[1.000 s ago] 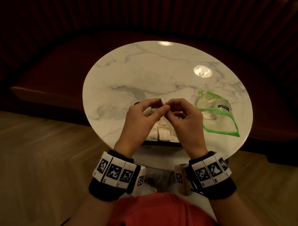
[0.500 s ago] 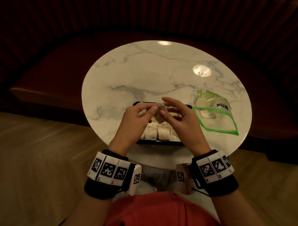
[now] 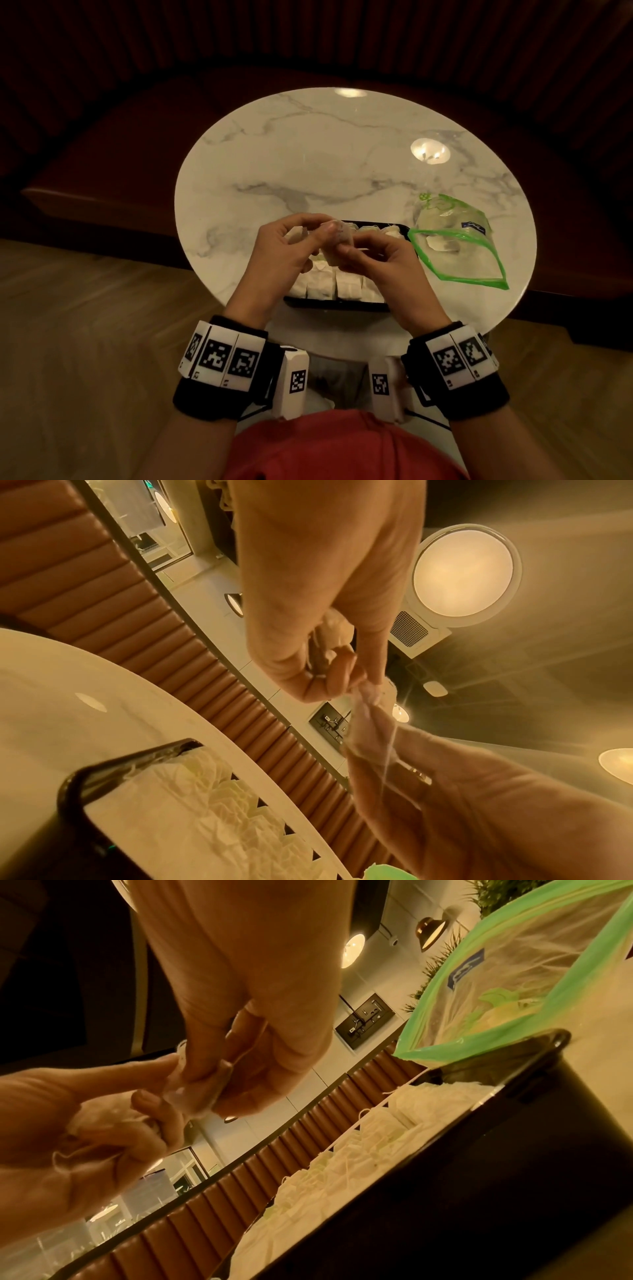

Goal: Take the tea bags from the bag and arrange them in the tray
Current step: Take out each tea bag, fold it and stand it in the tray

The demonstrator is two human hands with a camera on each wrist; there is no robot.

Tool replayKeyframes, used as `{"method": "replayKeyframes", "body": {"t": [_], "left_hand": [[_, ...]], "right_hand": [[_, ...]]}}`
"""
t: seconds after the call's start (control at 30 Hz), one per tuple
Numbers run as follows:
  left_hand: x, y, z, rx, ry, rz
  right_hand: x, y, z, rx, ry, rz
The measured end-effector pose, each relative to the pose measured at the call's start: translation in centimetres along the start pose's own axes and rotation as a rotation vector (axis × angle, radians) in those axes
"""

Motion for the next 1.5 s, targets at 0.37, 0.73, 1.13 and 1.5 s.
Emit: {"method": "replayKeyframes", "body": {"t": [0.37,0.73,1.13,1.5], "left_hand": [[-0.1,-0.1,0.2,-0.029,0.024,-0.034],[0.8,0.1,0.3,0.008,-0.06,0.003],[1.0,-0.2,0.3,-0.014,-0.065,-0.024],[0.3,1.6,-0.5,0.16,-0.075,-0.044]], "right_hand": [[-1.1,0.2,-0.2,0.046,0.066,-0.017],[-0.8,0.8,-0.3,0.082,0.03,0.036],[-1.2,1.0,-0.4,0.052,-0.007,0.044],[-1.6,1.2,-0.2,0.04,-0.062,0.058]]}}
Point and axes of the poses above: each hand's wrist, its own z-axis away from the middle knuckle, its own y-axis out of the back of the hand, x = y × z, the point moved 8 cm from there along -z, towards the middle knuckle, and after that the axes turned 10 degrees about y, right-handed, at the moved point
